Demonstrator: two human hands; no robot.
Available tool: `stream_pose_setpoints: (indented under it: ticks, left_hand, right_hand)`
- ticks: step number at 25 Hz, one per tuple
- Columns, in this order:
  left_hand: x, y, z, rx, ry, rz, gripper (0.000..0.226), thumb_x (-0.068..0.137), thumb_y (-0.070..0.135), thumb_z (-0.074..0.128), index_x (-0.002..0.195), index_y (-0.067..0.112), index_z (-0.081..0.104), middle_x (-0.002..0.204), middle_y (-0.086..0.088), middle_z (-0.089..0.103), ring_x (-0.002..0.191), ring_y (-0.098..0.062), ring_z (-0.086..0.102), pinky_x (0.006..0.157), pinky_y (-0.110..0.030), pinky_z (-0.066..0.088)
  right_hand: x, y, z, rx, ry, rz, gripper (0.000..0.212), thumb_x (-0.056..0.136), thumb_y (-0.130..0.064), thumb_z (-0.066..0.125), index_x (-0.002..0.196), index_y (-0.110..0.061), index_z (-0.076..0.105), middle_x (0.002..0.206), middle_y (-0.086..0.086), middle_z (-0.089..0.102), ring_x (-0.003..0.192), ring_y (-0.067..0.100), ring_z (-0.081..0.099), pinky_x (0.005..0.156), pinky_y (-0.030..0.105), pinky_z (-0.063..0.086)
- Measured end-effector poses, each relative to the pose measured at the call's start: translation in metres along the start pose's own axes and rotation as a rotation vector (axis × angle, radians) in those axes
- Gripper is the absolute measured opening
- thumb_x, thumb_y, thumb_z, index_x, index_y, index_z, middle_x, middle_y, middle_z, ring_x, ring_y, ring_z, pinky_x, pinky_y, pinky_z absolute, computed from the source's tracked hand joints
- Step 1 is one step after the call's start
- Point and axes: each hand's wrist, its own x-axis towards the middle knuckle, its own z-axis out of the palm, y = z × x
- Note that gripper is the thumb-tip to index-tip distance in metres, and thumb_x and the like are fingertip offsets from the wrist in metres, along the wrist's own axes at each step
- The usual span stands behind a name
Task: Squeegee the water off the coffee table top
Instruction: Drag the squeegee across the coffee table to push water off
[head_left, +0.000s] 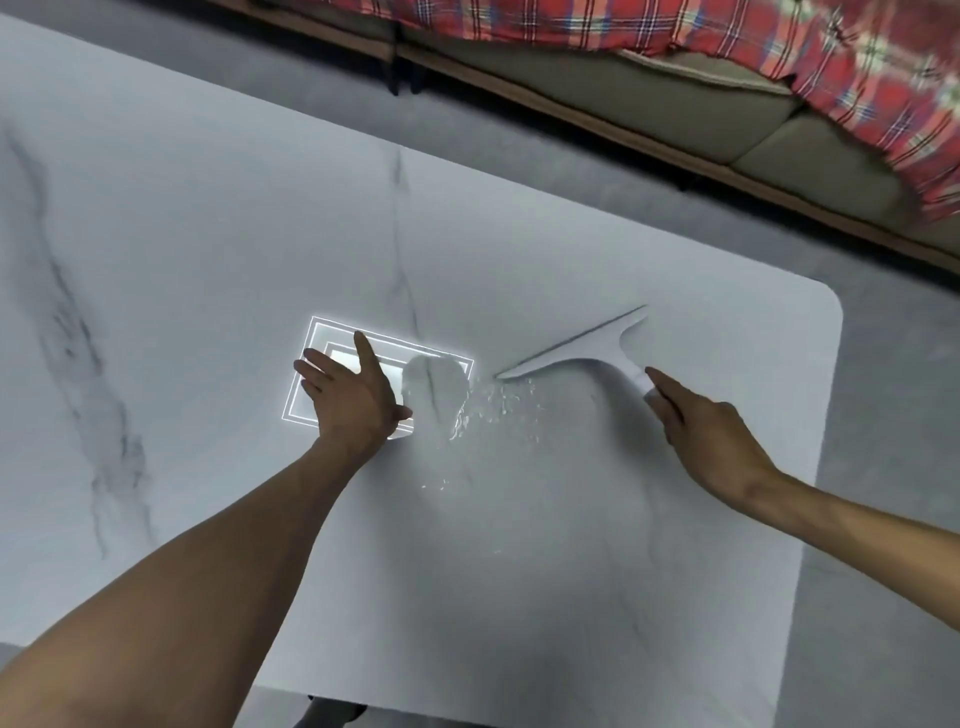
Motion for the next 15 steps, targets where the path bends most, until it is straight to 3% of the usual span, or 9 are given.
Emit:
stream_pose_setpoints:
  ticks: [2, 3, 5, 7, 10, 13, 15]
  left_hand:
    - [0.001, 0.001, -0.001, -0.006, -0.018, -0.012, 0.122, 0.069, 0.048, 0.080, 0.152, 0.015, -0.002, 0.144, -0.052, -0.001, 0.136, -0.065, 0.000, 0.114, -0.061, 0.016]
    - [0.001, 0.001, -0.001, -0.011, -0.026, -0.022, 0.121, 0.069, 0.048, 0.080, 0.152, 0.016, -0.003, 0.145, -0.050, -0.002, 0.137, -0.064, -0.001, 0.115, -0.060, 0.015]
    - [0.001, 0.001, 0.000, -0.009, -0.018, -0.028, 0.121, 0.068, 0.050, 0.080, 0.152, 0.018, -0.002, 0.145, -0.050, -0.002, 0.137, -0.063, 0.000, 0.116, -0.059, 0.015]
    - [0.002, 0.000, 0.001, 0.013, 0.002, -0.015, 0.121, 0.068, 0.052, 0.080, 0.152, 0.017, 0.000, 0.144, -0.051, 0.000, 0.137, -0.064, 0.002, 0.115, -0.060, 0.016]
    - [0.002, -0.001, 0.003, 0.023, 0.011, -0.022, 0.122, 0.066, 0.053, 0.081, 0.152, 0.017, 0.002, 0.144, -0.051, 0.001, 0.137, -0.064, 0.004, 0.115, -0.059, 0.018]
    - [0.002, -0.001, 0.003, 0.015, 0.018, -0.014, 0.123, 0.065, 0.050, 0.082, 0.152, 0.016, 0.002, 0.144, -0.052, 0.001, 0.136, -0.065, 0.004, 0.114, -0.061, 0.018]
    - [0.000, -0.003, 0.003, 0.035, 0.042, 0.013, 0.122, 0.065, 0.049, 0.082, 0.152, 0.013, 0.005, 0.141, -0.054, 0.005, 0.134, -0.068, 0.008, 0.112, -0.063, 0.019]
  right_hand:
    - [0.039, -0.005, -0.007, 0.041, 0.149, -0.018, 0.045, 0.102, -0.041, 0.034, 0.143, -0.024, 0.044, 0.104, 0.017, 0.067, 0.094, 0.036, 0.063, 0.088, 0.038, 0.049]
    - [0.065, -0.010, -0.011, 0.080, 0.203, -0.019, 0.040, 0.101, -0.040, 0.034, 0.136, -0.026, 0.049, 0.101, 0.017, 0.064, 0.090, 0.035, 0.061, 0.080, 0.039, 0.051]
    - [0.112, -0.027, -0.021, 0.119, 0.249, 0.039, 0.021, 0.095, -0.038, 0.028, 0.097, -0.037, 0.049, 0.092, 0.009, 0.050, 0.079, 0.027, 0.047, 0.052, 0.030, 0.043]
    - [0.136, -0.035, -0.022, 0.025, 0.267, 0.087, 0.017, 0.096, -0.032, 0.026, 0.084, -0.039, 0.036, 0.091, 0.010, 0.046, 0.075, 0.028, 0.045, 0.046, 0.024, 0.035]
    - [0.114, -0.024, 0.004, 0.054, 0.233, 0.084, 0.023, 0.100, -0.032, 0.025, 0.111, -0.021, 0.043, 0.093, 0.018, 0.054, 0.080, 0.030, 0.051, 0.056, 0.031, 0.039]
    - [0.040, 0.000, 0.042, 0.067, 0.187, 0.067, 0.041, 0.102, -0.038, 0.031, 0.137, -0.021, 0.043, 0.097, 0.017, 0.064, 0.079, 0.037, 0.062, 0.073, 0.042, 0.051]
    - [-0.009, 0.013, 0.055, 0.050, 0.093, 0.075, 0.049, 0.103, -0.033, 0.035, 0.151, -0.022, 0.030, 0.097, 0.020, 0.069, 0.080, 0.037, 0.064, 0.077, 0.039, 0.051]
